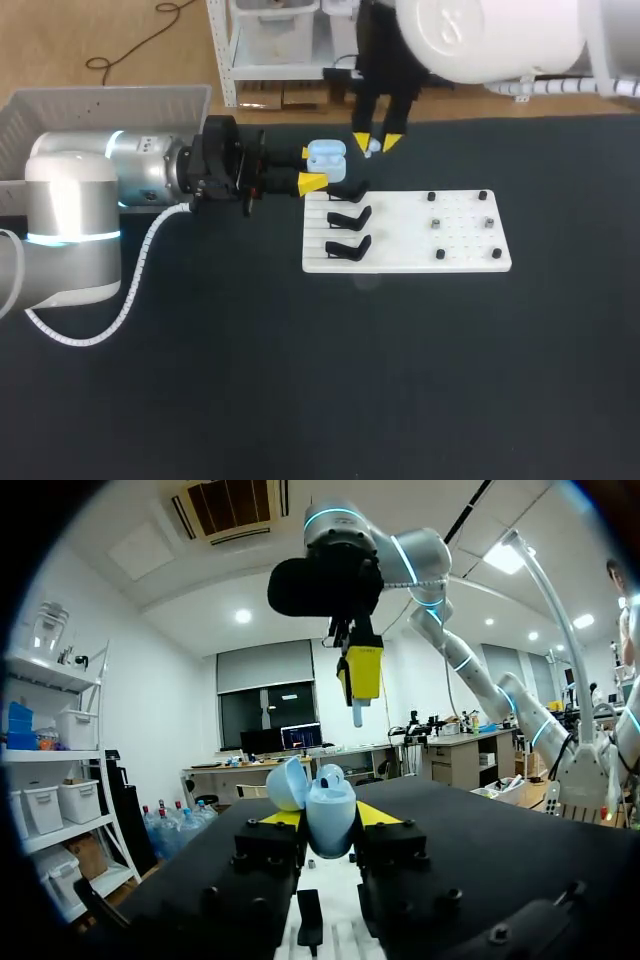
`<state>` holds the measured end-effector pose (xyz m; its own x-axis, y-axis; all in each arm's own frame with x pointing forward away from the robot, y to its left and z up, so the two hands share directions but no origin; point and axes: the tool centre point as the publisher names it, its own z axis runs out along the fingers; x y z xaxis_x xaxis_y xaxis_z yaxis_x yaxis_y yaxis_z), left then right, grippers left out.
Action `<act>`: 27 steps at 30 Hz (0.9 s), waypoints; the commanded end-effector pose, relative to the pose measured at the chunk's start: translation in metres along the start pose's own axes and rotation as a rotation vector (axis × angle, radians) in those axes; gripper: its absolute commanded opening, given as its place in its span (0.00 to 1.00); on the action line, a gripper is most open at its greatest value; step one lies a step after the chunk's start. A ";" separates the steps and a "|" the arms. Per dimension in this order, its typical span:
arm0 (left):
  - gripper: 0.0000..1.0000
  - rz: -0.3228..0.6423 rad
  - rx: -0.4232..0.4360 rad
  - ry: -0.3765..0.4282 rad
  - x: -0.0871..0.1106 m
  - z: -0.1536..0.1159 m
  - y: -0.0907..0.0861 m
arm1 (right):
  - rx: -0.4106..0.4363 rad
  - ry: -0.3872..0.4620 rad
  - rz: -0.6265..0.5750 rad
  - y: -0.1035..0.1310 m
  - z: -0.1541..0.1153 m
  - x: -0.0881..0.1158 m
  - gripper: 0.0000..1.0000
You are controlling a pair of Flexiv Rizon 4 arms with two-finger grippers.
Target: Pick up each earbud case from the left stands, insert the matching earbuds, close the lid, and place the case in the box.
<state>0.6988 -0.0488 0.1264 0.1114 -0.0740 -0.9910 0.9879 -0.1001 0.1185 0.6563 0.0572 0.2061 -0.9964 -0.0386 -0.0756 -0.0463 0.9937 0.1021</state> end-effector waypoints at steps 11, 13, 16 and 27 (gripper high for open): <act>0.00 0.003 -0.004 -0.001 0.001 0.000 -0.001 | 0.087 0.038 -0.200 0.039 0.015 -0.022 0.00; 0.00 0.003 -0.004 -0.001 0.001 0.000 -0.001 | 0.081 0.051 -0.247 0.041 0.018 -0.022 0.00; 0.00 0.003 -0.004 -0.001 0.001 0.000 -0.001 | 0.070 0.066 -0.285 0.042 0.020 -0.023 0.00; 0.00 0.003 -0.004 -0.001 0.001 0.000 -0.001 | 0.037 0.076 -0.322 0.045 0.026 -0.027 0.00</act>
<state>0.6988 -0.0489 0.1265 0.1114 -0.0740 -0.9910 0.9879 -0.1001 0.1186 0.6842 0.1039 0.1886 -0.9343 -0.3557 -0.0213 -0.3564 0.9329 0.0522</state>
